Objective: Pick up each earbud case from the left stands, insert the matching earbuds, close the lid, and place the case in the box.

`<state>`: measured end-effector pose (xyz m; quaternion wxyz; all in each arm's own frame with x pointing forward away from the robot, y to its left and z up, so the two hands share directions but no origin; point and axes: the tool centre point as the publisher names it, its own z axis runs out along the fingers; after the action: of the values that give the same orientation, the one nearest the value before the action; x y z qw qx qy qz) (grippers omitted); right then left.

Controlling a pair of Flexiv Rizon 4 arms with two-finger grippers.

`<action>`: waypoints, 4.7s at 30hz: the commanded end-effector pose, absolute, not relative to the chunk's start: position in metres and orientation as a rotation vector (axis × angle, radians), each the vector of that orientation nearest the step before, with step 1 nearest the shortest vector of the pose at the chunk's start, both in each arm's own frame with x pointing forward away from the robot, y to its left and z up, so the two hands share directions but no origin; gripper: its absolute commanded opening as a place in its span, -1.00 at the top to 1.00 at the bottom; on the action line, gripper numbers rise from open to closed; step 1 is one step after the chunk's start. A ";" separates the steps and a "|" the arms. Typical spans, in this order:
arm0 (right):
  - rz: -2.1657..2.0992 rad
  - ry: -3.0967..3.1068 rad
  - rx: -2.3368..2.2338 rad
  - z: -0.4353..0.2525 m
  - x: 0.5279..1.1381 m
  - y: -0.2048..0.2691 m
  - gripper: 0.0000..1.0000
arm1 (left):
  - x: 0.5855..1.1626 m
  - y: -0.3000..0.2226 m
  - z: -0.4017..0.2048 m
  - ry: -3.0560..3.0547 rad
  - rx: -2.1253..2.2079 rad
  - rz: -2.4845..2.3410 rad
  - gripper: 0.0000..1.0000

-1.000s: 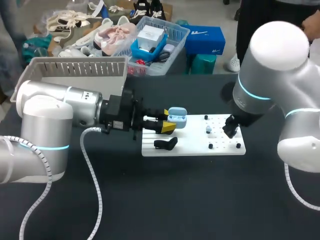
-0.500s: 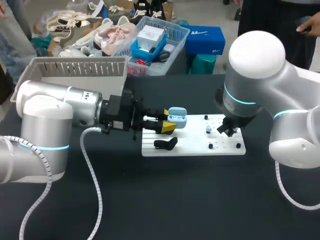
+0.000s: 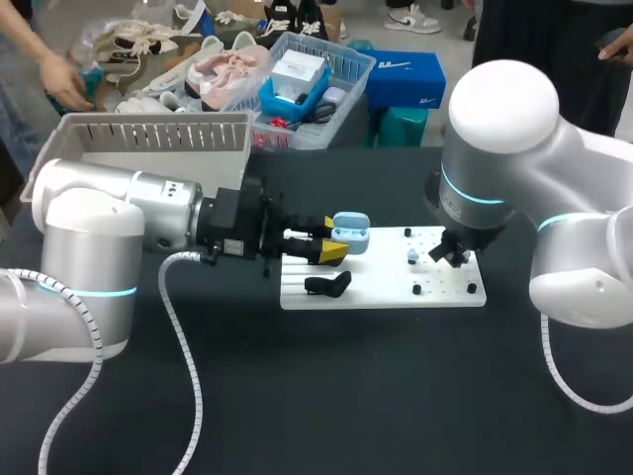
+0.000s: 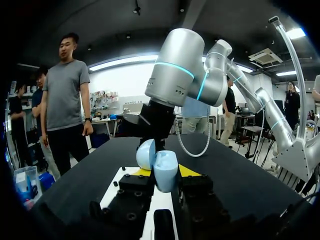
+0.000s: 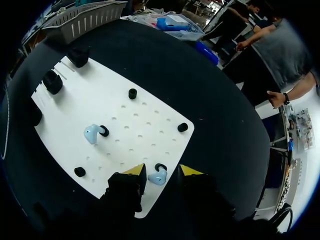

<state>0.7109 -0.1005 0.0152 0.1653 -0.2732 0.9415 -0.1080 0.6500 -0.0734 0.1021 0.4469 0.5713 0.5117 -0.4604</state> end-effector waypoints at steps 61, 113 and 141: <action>0.169 2.470 -0.844 0.176 0.647 -0.048 1.00 | 0.649 -0.074 0.102 1.268 1.412 -1.135 1.00; 0.164 2.605 -0.591 0.201 0.581 0.030 1.00 | 0.649 -0.074 0.102 1.268 1.412 -1.135 1.00; 0.264 2.607 -0.526 0.223 0.578 0.032 1.00 | 0.649 -0.074 0.102 1.268 1.412 -1.135 1.00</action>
<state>0.5832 0.0381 0.2160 0.2281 -0.1959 0.9488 0.0968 0.6500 -0.0734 0.1021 0.4469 0.5713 0.5117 -0.4604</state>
